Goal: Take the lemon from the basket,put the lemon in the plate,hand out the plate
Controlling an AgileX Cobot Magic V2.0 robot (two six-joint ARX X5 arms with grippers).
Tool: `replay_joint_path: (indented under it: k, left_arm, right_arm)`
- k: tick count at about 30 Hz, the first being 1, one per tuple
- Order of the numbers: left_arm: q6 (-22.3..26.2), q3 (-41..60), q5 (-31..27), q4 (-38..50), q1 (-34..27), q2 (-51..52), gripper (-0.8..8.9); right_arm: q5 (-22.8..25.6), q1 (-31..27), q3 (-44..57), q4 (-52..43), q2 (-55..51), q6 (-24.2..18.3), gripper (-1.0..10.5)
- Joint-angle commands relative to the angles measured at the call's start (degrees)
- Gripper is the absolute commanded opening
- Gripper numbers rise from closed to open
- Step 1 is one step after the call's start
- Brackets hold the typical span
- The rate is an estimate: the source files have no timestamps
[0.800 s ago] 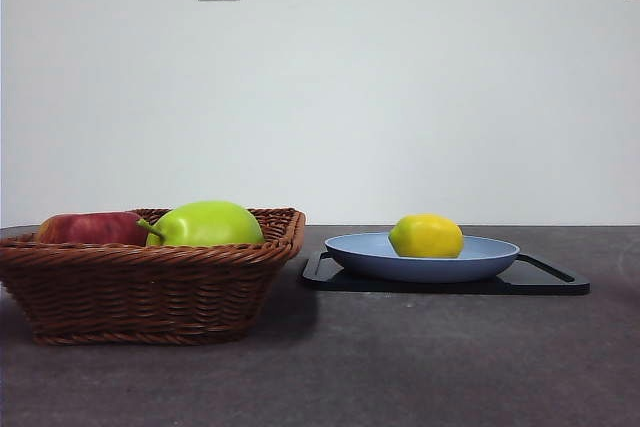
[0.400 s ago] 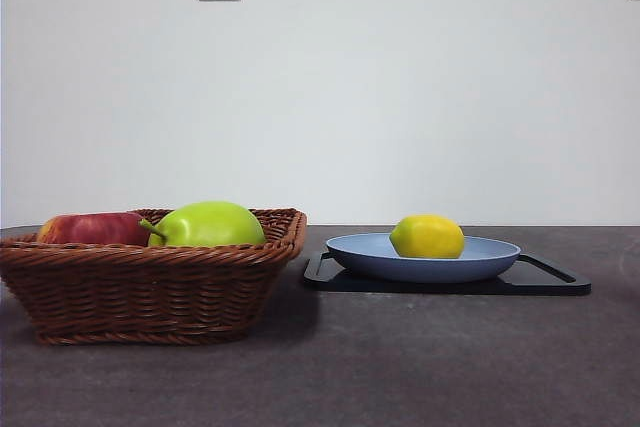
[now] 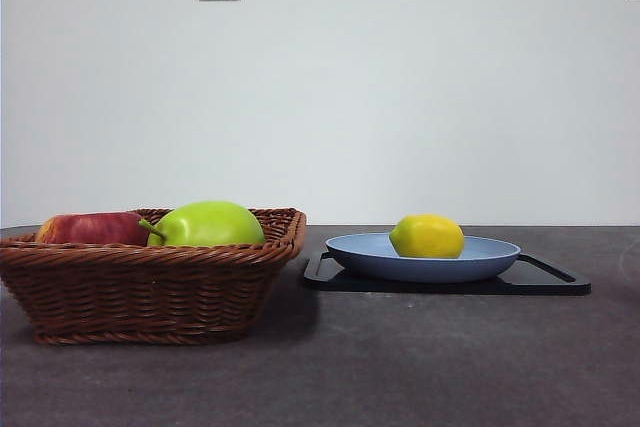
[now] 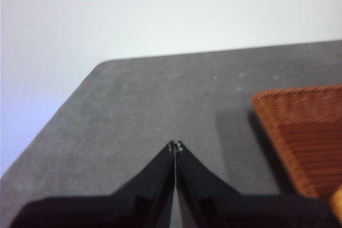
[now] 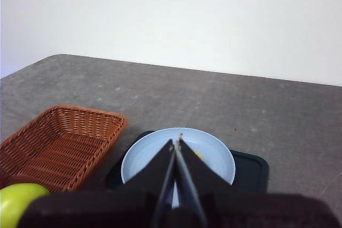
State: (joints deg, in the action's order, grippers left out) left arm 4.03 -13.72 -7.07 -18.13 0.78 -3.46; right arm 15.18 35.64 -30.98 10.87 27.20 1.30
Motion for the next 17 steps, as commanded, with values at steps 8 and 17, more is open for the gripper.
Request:
replay_joint_path:
  k: [8, 17]
  left_arm:
    - [-4.0, 10.3, 1.6, 3.9, -2.0, 3.4, 0.08]
    - [-4.5, 12.0, 1.4, 4.3, -2.0, 3.4, 0.08]
  right_arm:
    - [0.2, 0.4, -0.7, -0.5, 0.2, 0.7, 0.0]
    - [0.2, 0.4, -0.7, -0.5, 0.1, 0.7, 0.0]
